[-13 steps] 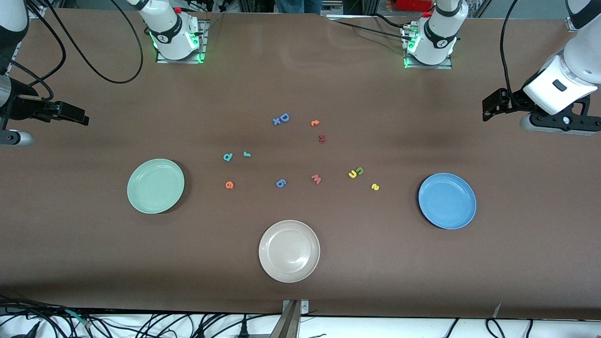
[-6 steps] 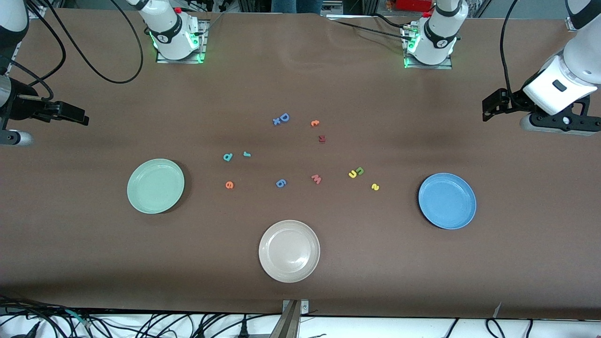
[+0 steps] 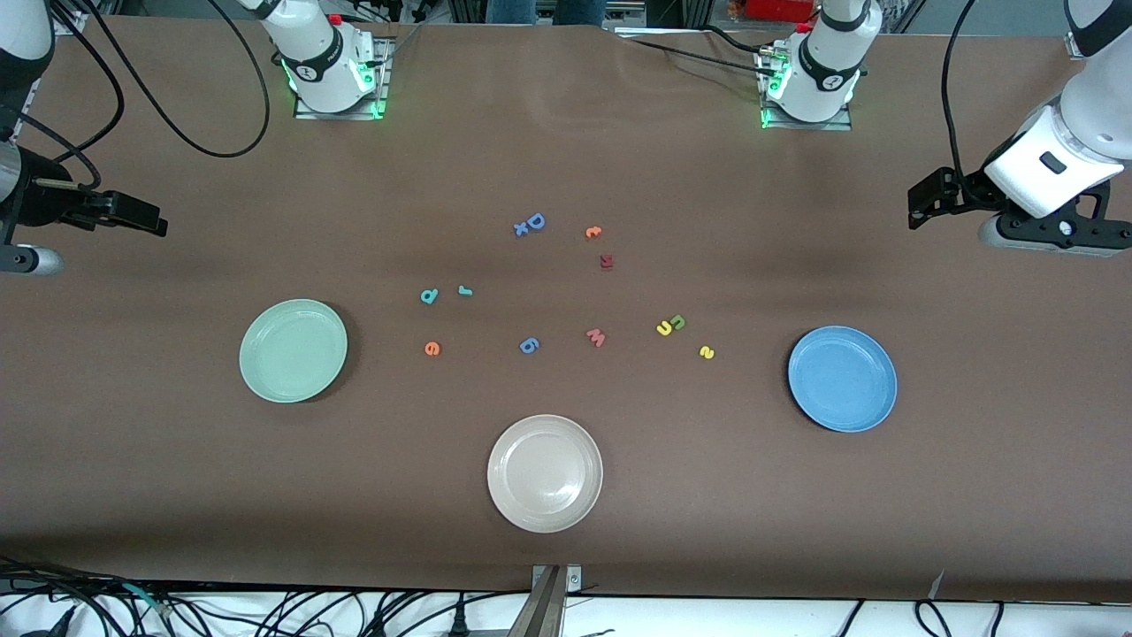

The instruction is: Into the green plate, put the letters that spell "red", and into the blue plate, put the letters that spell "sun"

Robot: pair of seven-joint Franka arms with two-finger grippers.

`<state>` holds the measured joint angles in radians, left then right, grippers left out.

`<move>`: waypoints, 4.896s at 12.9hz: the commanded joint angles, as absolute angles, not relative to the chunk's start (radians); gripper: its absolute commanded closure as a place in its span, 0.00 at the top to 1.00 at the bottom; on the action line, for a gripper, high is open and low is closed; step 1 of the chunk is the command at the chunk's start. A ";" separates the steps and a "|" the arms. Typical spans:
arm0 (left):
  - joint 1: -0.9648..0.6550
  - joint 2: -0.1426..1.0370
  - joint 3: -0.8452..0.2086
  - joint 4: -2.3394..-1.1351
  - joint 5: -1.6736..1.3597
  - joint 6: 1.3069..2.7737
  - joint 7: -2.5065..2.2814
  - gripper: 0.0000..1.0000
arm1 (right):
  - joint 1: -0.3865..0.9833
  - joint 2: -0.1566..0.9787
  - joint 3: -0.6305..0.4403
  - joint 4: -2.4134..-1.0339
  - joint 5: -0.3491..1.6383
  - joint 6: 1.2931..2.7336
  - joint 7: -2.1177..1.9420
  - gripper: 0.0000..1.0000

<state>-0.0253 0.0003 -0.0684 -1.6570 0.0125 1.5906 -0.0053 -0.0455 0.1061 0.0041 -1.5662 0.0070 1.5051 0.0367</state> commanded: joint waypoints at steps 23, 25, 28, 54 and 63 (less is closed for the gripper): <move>-0.069 0.285 -0.081 -1.614 -0.052 1.658 -0.032 1.00 | -0.044 0.104 -0.003 -1.559 0.029 1.497 0.023 1.00; -0.095 0.337 -0.081 -1.614 -0.107 1.735 -0.104 1.00 | -0.044 0.104 -0.003 -1.560 0.029 1.497 0.023 1.00; -0.191 0.443 -0.080 -1.620 -0.074 1.906 -0.236 1.00 | -0.044 0.106 -0.003 -1.560 0.029 1.500 0.023 1.00; -0.299 0.653 -0.104 -1.862 0.091 2.462 -0.112 0.46 | 0.132 0.275 0.081 -1.762 0.031 1.982 0.618 1.00; -0.301 0.647 -0.104 -1.855 0.091 2.457 -0.104 0.16 | 0.171 0.314 0.189 -2.013 -0.036 2.289 0.997 1.00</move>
